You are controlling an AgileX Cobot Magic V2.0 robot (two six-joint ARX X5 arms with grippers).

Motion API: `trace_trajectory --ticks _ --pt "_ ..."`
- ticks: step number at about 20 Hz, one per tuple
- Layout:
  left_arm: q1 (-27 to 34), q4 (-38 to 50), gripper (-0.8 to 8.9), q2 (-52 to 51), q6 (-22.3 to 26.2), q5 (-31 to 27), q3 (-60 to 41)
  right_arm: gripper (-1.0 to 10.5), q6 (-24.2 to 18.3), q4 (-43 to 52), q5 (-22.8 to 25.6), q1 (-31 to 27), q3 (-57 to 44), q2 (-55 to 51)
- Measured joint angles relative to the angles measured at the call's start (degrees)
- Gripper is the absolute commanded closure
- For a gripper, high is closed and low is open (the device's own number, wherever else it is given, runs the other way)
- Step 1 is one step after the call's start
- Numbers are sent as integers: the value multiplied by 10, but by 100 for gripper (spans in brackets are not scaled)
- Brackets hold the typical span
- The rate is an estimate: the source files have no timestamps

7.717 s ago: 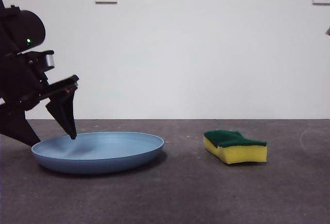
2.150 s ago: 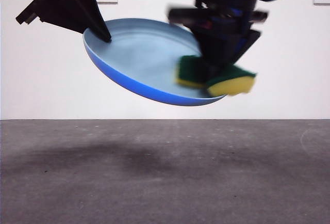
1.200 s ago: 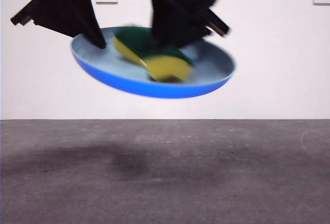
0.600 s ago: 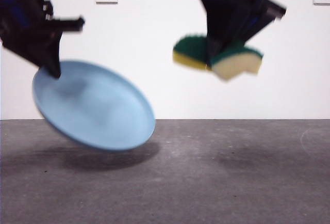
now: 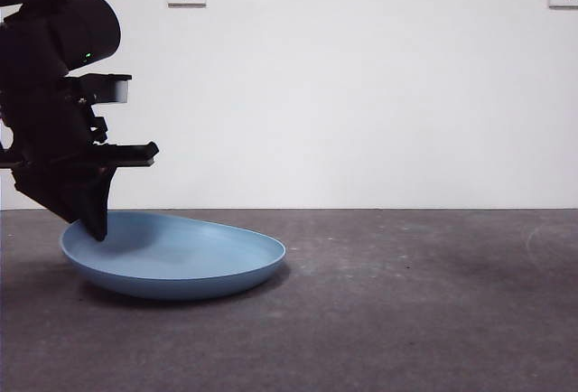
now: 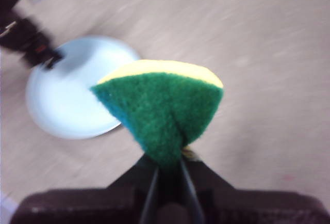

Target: Pick up the plate,pick up the cloth,clean the plate with the cloth

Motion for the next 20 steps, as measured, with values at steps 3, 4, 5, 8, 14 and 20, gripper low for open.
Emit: trace_trajectory --ticks 3,4,5,8,14,20 --pt "0 -2 409 3 7 -5 0 962 2 0 23 0 0 -6" --pt "0 -2 407 3 7 -5 0 962 2 0 24 0 0 -3" --pt "0 -3 407 2 7 -4 0 962 2 3 24 0 0 1" --pt "0 -32 407 -27 1 2 0 962 2 37 24 0 0 28" --pt "-9 -98 407 -208 -25 81 3 962 2 72 15 -30 0 137" --pt "-43 -170 408 -396 -61 169 6 962 2 111 -22 -67 0 295"
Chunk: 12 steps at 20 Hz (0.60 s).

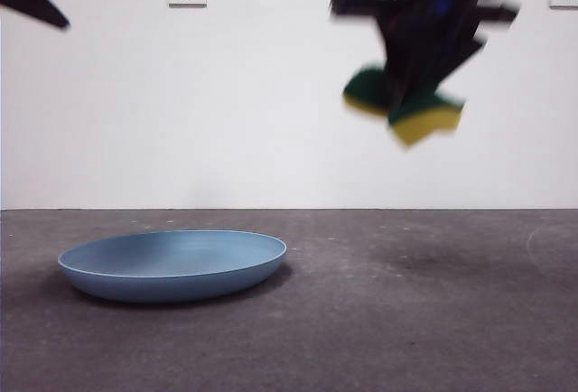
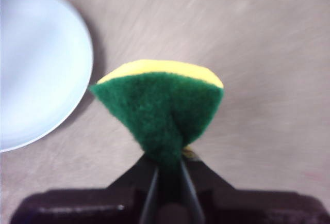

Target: Pick up the plate,pick up the cloth,clean the plate with the cloth

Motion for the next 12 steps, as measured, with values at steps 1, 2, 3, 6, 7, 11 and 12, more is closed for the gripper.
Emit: trace_trajectory --ticks 1,2,3,6,7,11,12 --pt "-5 -9 408 -21 -5 1 0 946 0 10 -28 -9 0 27" --pt "-7 -14 408 -38 -8 1 0 941 0 21 -52 -17 0 53" --pt "-7 -20 408 -53 -11 0 0 941 0 32 -65 -24 0 76" --pt "-7 -45 408 -82 -15 0 0 940 4 38 -68 -46 0 129" --pt "-7 -54 408 -85 -15 0 0 940 4 38 -68 -51 0 140" --pt "-7 -74 408 -85 -15 0 0 664 7 40 -115 -68 0 170" --pt "-7 -74 408 -85 -15 0 0 506 12 39 -122 -71 0 171"
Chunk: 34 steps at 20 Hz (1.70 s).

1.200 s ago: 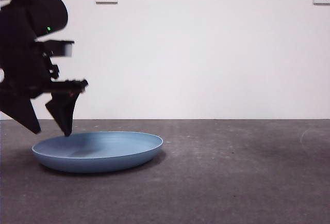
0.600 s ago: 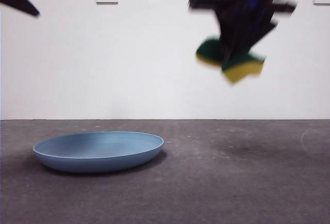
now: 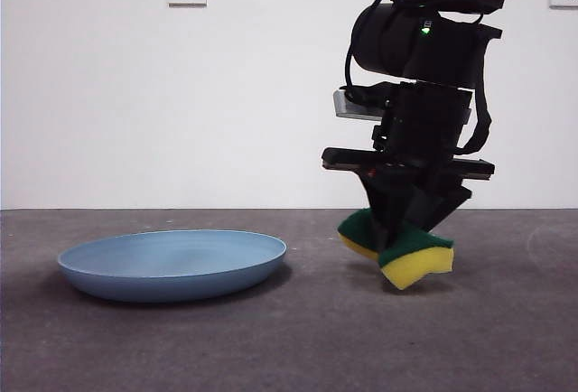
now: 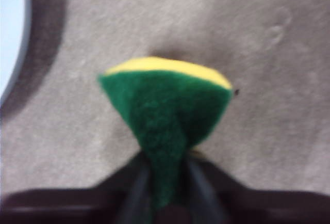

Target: Pick up the plate,pick up the cloth,clean the plate with the cloth

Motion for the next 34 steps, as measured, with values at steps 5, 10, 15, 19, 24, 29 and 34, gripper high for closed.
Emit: trace_trajectory --ticks 5,10,15,19,24,29,34 --pt "0 0 408 0 0 0 0 383 9 -1 -2 -5 0 0" --pt "0 0 408 0 5 -27 0 383 22 -3 -2 -4 0 0" --pt "0 12 408 6 19 -59 0 468 30 -39 -6 -4 0 -68" --pt "0 48 539 17 39 -85 0 758 31 -96 -6 -4 0 -173" --pt "0 52 821 26 62 -87 0 963 27 -127 -6 -4 0 -311" --pt "0 72 821 26 96 -87 0 963 12 -129 -4 -4 0 -429" --pt "-14 124 821 -9 117 -87 -6 963 -1 -106 55 11 -33 -524"
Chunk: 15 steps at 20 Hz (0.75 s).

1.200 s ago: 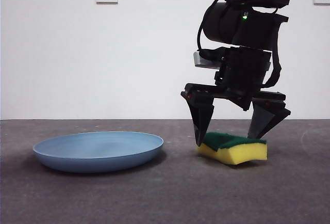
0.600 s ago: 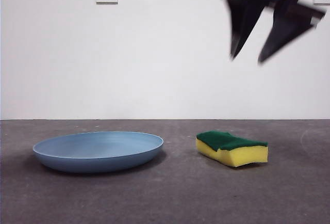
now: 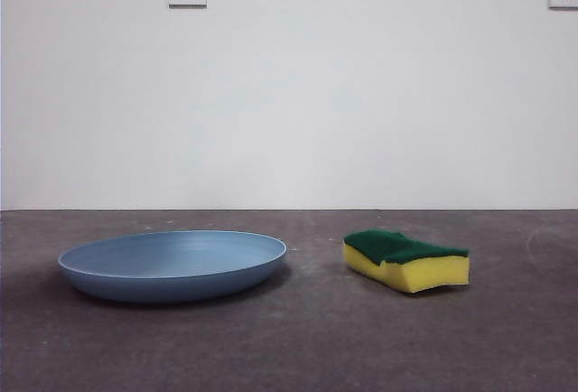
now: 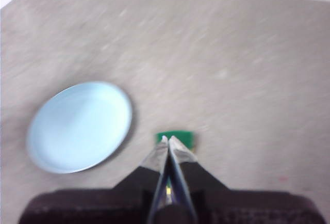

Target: Pick up the plate,pick up the cloth,clean the plate with the cloth

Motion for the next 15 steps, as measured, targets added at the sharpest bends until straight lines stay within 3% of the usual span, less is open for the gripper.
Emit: trace_trajectory --ticks 4,9,15 --pt "-9 58 821 -61 0 0 -71 963 -2 78 16 12 -115 -89" --pt "-9 181 821 -140 -15 0 -234 963 1 229 17 15 -290 -171" --pt "-9 214 818 -157 -57 0 -280 946 15 238 17 15 -329 -148"
